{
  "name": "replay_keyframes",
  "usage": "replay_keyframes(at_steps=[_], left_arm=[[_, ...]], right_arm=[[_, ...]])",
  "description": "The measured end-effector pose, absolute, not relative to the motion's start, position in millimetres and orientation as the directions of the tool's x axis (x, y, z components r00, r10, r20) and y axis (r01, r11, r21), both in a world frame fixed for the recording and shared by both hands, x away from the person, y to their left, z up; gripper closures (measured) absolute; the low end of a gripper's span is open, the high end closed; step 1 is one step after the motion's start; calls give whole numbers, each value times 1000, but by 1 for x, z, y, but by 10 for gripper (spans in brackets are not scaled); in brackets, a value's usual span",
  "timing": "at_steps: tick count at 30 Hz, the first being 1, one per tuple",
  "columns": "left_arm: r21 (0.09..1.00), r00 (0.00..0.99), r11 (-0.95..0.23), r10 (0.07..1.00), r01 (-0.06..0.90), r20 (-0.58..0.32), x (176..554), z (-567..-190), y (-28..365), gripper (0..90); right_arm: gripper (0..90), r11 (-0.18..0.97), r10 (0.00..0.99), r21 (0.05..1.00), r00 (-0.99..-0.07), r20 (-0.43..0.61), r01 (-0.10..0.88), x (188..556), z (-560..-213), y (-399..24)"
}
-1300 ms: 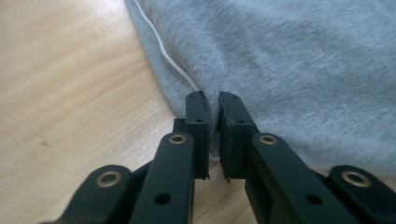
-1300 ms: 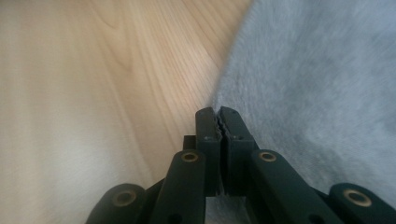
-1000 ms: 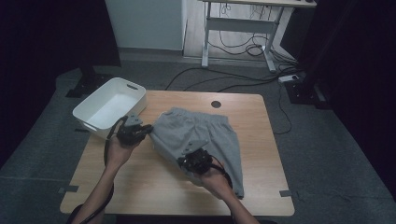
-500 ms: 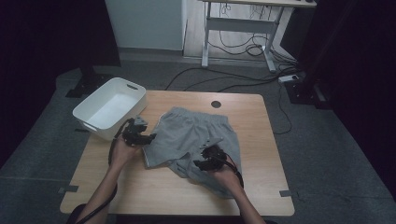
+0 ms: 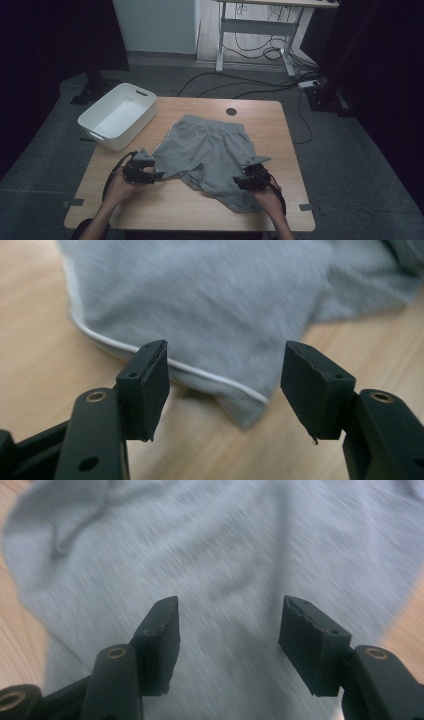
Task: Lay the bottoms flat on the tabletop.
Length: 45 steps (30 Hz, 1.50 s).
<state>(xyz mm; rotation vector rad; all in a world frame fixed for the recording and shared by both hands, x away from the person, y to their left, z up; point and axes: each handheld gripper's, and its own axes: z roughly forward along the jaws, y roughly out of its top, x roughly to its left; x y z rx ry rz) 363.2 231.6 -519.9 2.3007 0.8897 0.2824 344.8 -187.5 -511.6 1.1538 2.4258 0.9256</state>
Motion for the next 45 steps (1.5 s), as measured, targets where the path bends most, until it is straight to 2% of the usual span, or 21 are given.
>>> replay_keyframes(at_steps=[2,4,7,8,9,13,16,17,19,21,26,28,29,31,32,34,36,41,45], left_arm=[[611,753,-600,658,517,8,361,-524,228,386],[580,753,-633,656,513,50,360,-528,226,456],[581,750,-624,661,522,36,361,-528,227,669],[571,745,-634,664,521,57,361,-527,228,754],[557,742,-648,665,520,81,360,-525,230,800],[593,715,-595,697,542,46,353,-512,249,826],[614,684,-555,729,561,33,343,-501,271,827],[620,674,-542,738,567,29,341,-500,277,826],[623,657,-514,754,590,-1,335,-498,293,826],[617,658,-508,753,602,-22,331,-499,299,826],[542,695,-561,716,625,-61,325,-510,300,808],[538,705,-583,708,609,-32,325,-511,296,721],[557,699,-572,715,602,-21,326,-510,295,638],[596,696,-554,718,581,-10,330,-504,291,534],[616,695,-546,719,568,-5,331,-500,289,491],[648,702,-539,712,538,10,334,-495,281,462],[679,721,-528,693,509,-1,338,-491,268,444],[698,803,-571,596,432,-9,339,-494,231,433],[672,851,-622,524,402,-24,339,-507,203,413]], right_arm=[[410,457,789,664,-614,5,592,340,-512,-197],[408,444,800,664,-601,9,602,336,-513,-203],[407,429,812,657,-583,21,620,330,-518,-211],[408,429,814,652,-580,20,625,329,-520,-212],[408,435,816,644,-578,14,629,329,-523,-213],[498,450,835,610,-550,-27,653,329,-532,-217],[634,424,844,610,-537,2,669,329,-533,-221],[715,422,843,610,-538,8,671,329,-532,-223],[806,417,845,610,-535,14,674,329,-532,-225],[846,414,846,607,-533,19,678,329,-532,-227],[855,409,862,599,-507,-6,688,331,-531,-235],[847,399,866,601,-500,2,693,332,-531,-239],[814,395,865,603,-502,12,694,332,-531,-240],[684,379,867,621,-498,21,686,329,-529,-242],[625,373,867,626,-497,26,684,328,-526,-242],[583,365,861,643,-506,42,674,324,-521,-241],[581,362,846,656,-528,67,663,319,-516,-239],[685,406,782,651,-612,115,641,302,-513,-227],[662,448,718,645,-679,153,619,292,-518,-210]])
